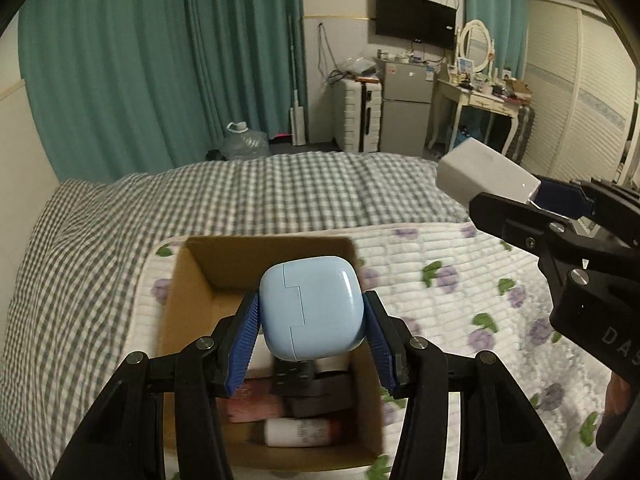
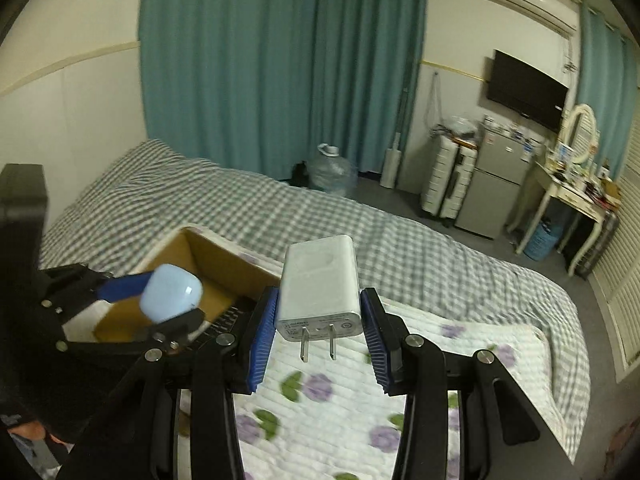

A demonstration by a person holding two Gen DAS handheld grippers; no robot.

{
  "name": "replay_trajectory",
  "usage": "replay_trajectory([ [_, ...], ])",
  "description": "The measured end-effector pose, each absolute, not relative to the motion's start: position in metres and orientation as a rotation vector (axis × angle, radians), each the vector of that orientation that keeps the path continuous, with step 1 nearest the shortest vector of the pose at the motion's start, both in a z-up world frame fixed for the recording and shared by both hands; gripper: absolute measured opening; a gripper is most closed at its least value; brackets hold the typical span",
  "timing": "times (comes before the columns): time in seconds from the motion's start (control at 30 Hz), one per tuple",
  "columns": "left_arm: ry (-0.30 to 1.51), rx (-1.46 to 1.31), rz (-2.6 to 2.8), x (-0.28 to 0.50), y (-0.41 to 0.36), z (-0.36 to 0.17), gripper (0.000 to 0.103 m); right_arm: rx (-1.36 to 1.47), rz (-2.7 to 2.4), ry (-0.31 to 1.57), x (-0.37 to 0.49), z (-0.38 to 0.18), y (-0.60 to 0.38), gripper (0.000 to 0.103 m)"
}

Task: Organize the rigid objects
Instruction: 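Carry the earbud case and plug charger into the box and open both tools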

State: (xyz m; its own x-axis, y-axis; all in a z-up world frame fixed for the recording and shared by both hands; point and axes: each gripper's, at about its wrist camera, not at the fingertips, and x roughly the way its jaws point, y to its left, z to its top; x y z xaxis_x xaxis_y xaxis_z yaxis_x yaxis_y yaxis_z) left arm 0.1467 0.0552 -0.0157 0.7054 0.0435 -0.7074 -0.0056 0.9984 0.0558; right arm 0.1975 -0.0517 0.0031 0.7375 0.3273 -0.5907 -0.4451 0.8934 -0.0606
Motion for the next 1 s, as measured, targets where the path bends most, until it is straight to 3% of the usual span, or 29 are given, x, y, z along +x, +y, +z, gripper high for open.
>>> replay_trajectory([
  [0.4,0.833,0.037,0.073,0.153,0.096,-0.052,0.052,-0.273,0.546,0.669,0.220,-0.040,0.026,0.041],
  [1.0,0.922,0.011,0.107,0.168,0.126,-0.098,0.052,-0.293,0.595,0.787,0.261,-0.104,0.061,0.041],
])
